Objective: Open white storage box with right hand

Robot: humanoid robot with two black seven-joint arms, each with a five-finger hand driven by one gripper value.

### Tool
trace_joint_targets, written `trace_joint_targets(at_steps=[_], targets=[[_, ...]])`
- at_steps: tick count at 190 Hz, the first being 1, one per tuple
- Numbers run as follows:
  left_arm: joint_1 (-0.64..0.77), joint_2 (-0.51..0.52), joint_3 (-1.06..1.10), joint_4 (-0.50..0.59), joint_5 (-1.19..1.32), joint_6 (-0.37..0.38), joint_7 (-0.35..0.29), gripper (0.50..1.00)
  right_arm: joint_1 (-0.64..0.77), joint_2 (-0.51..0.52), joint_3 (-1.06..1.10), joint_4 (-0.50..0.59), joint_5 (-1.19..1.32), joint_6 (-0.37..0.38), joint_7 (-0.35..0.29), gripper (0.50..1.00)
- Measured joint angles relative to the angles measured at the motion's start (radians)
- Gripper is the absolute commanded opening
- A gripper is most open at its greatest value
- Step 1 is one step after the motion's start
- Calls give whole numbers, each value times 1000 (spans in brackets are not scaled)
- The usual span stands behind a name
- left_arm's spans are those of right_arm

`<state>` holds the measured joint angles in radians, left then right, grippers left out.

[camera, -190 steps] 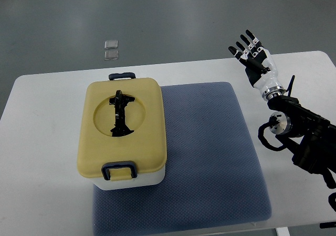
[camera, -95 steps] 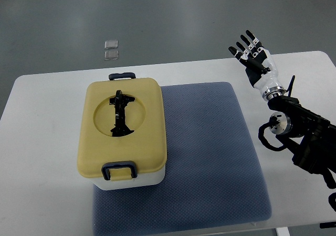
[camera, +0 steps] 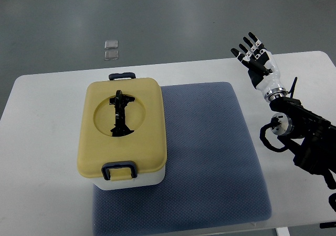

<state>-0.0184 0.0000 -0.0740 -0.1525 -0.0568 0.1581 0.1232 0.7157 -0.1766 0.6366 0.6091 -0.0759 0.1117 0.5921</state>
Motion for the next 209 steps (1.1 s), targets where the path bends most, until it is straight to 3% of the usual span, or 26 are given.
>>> trace_joint_targets(at_steps=[112, 158, 209], targets=[[0, 0, 0, 0, 0, 0, 0, 1000, 6, -6, 0, -17, -1, 5, -6, 930], [0, 0, 0, 0, 0, 0, 0, 1000, 81, -17, -17, -11, -19, 9, -6, 930], [0, 0, 0, 0, 0, 0, 0, 1000, 193, -44, -22, 12, -273, 18, -4, 930]])
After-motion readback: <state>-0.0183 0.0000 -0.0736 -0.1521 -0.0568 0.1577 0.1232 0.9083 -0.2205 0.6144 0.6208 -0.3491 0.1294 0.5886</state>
